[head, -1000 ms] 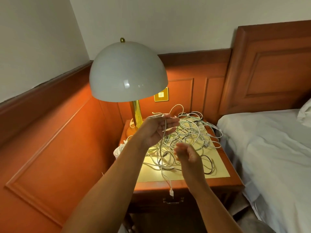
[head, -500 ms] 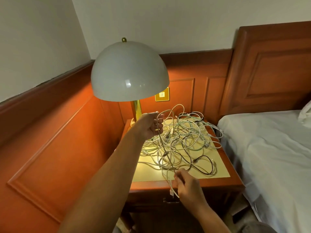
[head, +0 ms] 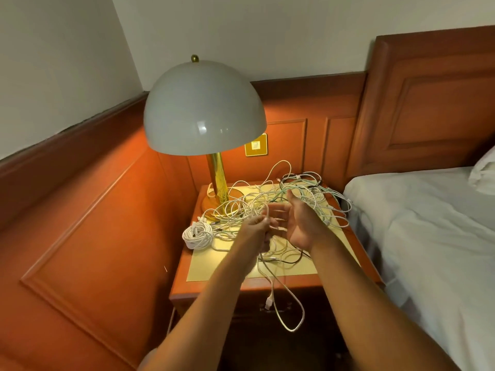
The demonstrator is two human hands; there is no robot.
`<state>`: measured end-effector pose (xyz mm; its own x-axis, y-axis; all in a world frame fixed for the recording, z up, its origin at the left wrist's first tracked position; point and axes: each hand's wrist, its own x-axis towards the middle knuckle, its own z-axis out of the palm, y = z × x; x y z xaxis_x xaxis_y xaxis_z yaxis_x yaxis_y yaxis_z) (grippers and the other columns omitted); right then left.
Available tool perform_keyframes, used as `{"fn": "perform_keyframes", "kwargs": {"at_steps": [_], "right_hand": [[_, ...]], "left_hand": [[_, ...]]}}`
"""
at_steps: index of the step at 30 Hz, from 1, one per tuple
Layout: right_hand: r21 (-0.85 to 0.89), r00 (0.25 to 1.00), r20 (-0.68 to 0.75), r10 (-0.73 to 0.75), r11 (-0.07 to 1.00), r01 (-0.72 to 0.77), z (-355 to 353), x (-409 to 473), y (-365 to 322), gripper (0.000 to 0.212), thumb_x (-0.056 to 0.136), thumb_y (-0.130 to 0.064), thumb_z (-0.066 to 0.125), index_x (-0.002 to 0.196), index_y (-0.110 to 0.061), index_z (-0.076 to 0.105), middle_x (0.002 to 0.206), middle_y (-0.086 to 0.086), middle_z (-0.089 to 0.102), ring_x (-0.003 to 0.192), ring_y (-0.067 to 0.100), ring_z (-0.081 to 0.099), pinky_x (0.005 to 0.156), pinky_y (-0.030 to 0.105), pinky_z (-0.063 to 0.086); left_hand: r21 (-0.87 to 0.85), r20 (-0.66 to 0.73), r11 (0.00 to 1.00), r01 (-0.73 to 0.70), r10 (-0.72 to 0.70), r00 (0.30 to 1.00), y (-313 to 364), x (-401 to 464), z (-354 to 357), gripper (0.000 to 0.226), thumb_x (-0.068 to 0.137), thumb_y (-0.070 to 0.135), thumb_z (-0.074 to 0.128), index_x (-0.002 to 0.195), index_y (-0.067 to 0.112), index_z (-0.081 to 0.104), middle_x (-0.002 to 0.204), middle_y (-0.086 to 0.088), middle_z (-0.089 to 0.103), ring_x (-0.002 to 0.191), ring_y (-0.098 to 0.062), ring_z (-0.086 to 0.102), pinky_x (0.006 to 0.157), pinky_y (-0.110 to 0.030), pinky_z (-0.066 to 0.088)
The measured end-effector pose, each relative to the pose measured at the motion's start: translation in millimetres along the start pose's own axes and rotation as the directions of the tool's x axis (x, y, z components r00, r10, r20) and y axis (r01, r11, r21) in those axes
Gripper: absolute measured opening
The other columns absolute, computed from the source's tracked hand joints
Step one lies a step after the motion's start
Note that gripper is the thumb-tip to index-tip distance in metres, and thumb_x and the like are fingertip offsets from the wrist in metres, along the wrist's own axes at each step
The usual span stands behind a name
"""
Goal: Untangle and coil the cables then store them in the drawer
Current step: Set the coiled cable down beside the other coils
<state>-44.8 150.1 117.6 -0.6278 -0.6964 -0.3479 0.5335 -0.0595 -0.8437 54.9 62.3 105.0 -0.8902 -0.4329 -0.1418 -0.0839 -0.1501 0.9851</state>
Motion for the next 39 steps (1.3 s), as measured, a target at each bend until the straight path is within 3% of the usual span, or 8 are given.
{"fn": "perform_keyframes", "kwargs": {"at_steps": [5,9,13,19,24,31,35,39], "right_hand": [[-0.039,0.997,-0.017,-0.079,0.996,0.078,7,4,-1,0.012,0.096,-0.007,0.053,0.104,-0.003,0.061,0.082,0.012,0.063,0.075,0.022,0.062,0.071,0.034,0.049],[0.160,0.984,-0.036,-0.174,0.971,0.178,7,-8,18,0.013,0.096,0.002,0.049,0.105,-0.002,0.057,0.079,0.012,0.059,0.070,0.021,0.059,0.066,0.032,0.051],[0.019,0.955,-0.124,-0.268,0.962,0.272,12,-27,40,0.012,0.095,0.003,0.050,0.100,-0.003,0.060,0.084,0.012,0.059,0.069,0.017,0.056,0.063,0.029,0.051],[-0.261,0.907,-0.118,-0.404,0.894,0.365,21,-53,85,0.007,0.096,-0.010,0.057,0.097,-0.006,0.062,0.071,0.006,0.060,0.058,0.018,0.050,0.057,0.033,0.046],[-0.201,0.949,0.024,-0.314,0.928,0.312,18,-60,104,0.027,0.099,-0.025,0.052,0.096,-0.001,0.064,0.061,0.005,0.051,0.045,0.010,0.035,0.044,0.024,0.028],[-0.334,0.974,0.180,-0.138,0.923,0.193,-1,-51,110,0.024,0.102,-0.016,0.046,0.101,-0.003,0.067,0.066,0.005,0.053,0.049,0.013,0.042,0.048,0.025,0.035],[-0.650,0.996,0.043,-0.077,0.755,0.086,-4,-37,82,0.050,0.090,-0.050,0.055,0.074,-0.003,0.065,0.053,-0.012,0.053,0.048,0.000,0.043,0.051,0.019,0.031],[-0.722,0.988,0.145,-0.044,0.678,0.136,-17,-12,42,0.033,0.099,-0.027,0.053,0.091,0.002,0.069,0.056,-0.009,0.052,0.055,0.009,0.037,0.053,0.022,0.032]], "left_hand": [[0.079,0.021,0.996,0.033,-0.034,0.999,-27,-16,-2,0.027,0.103,0.009,0.040,0.086,0.003,0.060,0.054,-0.002,0.053,0.046,-0.012,0.047,0.048,-0.021,0.038],[-0.014,-0.075,0.996,0.087,-0.087,0.993,-24,-14,-12,0.022,0.099,0.015,0.049,0.098,0.001,0.065,0.085,-0.011,0.065,0.077,-0.021,0.060,0.072,-0.029,0.048],[-0.209,-0.135,0.961,0.183,-0.213,0.968,-12,-7,-20,0.043,0.104,0.032,0.038,0.102,0.001,0.066,0.092,-0.013,0.070,0.087,-0.025,0.065,0.086,-0.038,0.047],[-0.294,-0.135,0.940,0.173,-0.220,0.966,15,-5,-22,0.030,0.102,0.016,0.043,0.090,0.002,0.067,0.074,-0.008,0.066,0.065,-0.016,0.062,0.064,-0.028,0.050],[-0.330,-0.068,0.931,0.159,-0.191,0.979,24,-8,-23,0.030,0.101,0.015,0.045,0.087,0.003,0.068,0.059,0.000,0.058,0.051,-0.011,0.055,0.058,-0.027,0.048],[-0.341,-0.004,0.938,0.064,-0.069,0.998,33,-16,-31,0.030,0.101,0.012,0.044,0.083,0.002,0.065,0.058,-0.002,0.058,0.044,-0.010,0.052,0.046,-0.023,0.048],[-0.224,0.041,0.974,0.021,-0.012,0.999,38,-25,-36,0.030,0.100,0.010,0.042,0.088,0.001,0.068,0.063,-0.005,0.064,0.038,-0.008,0.039,0.042,-0.019,0.035],[-0.179,0.021,0.984,-0.012,0.016,1.000,39,-27,-42,0.029,0.101,0.018,0.047,0.092,0.003,0.069,0.053,-0.001,0.047,0.039,-0.008,0.028,0.041,-0.021,0.025]]}}
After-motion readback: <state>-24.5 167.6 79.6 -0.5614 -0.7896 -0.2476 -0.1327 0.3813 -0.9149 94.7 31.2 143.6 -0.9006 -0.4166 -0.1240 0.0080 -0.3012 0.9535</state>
